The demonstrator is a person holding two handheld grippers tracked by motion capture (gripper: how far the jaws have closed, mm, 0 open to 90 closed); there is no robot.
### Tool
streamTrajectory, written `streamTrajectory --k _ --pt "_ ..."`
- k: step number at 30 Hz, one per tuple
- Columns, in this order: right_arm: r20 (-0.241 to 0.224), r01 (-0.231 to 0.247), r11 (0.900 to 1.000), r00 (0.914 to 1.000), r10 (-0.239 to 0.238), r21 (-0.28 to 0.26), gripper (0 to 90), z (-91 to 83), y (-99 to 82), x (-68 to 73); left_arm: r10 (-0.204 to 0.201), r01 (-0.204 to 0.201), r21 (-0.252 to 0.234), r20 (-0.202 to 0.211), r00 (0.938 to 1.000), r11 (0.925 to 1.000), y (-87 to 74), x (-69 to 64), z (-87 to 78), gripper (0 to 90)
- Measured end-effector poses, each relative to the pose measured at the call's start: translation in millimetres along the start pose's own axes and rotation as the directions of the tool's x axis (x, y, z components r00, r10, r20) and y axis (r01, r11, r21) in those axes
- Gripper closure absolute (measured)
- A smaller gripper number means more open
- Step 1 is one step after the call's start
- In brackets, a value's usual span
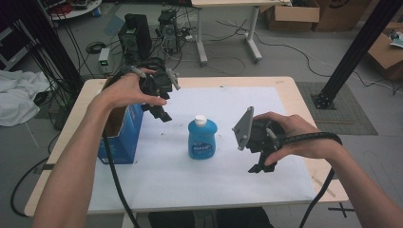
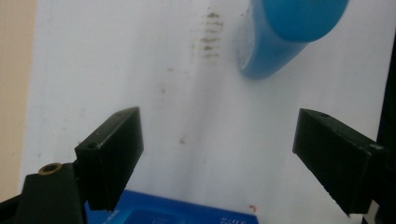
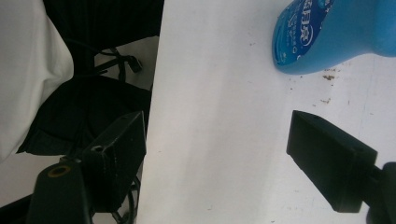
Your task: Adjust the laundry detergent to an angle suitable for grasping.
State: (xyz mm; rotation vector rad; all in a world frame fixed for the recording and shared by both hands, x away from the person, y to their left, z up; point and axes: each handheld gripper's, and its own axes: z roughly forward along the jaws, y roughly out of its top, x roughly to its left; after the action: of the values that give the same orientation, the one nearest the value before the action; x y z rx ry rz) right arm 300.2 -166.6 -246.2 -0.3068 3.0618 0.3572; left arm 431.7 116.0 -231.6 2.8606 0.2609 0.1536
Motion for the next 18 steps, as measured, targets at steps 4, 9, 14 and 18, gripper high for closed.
streamTrajectory --k 4,9,14,18 --pt "-0.001 0.004 1.0000 1.0000 -0.004 0.001 19.6 1.2 2.5 -0.9 0.010 -0.010 0.037 -0.003 0.9999 0.9993 1.2 9.5 -2.2 17.1" --pt "0.001 0.007 1.0000 1.0000 -0.007 0.006 19.6 1.0 4.9 -1.3 0.014 -0.015 0.068 0.006 0.9999 0.9975 -0.2 20.8 -0.2 17.4" --pt "0.005 0.010 0.9999 0.9999 -0.010 0.011 19.6 0.6 7.1 -1.0 0.011 -0.011 0.114 0.000 0.9999 0.9934 -0.8 38.4 -0.3 17.9" --pt "0.003 0.015 0.9998 0.9999 -0.015 0.011 19.6 1.1 7.9 -0.7 0.022 -0.019 0.139 -0.020 0.9996 0.9902 0.5 50.2 -4.5 17.8"
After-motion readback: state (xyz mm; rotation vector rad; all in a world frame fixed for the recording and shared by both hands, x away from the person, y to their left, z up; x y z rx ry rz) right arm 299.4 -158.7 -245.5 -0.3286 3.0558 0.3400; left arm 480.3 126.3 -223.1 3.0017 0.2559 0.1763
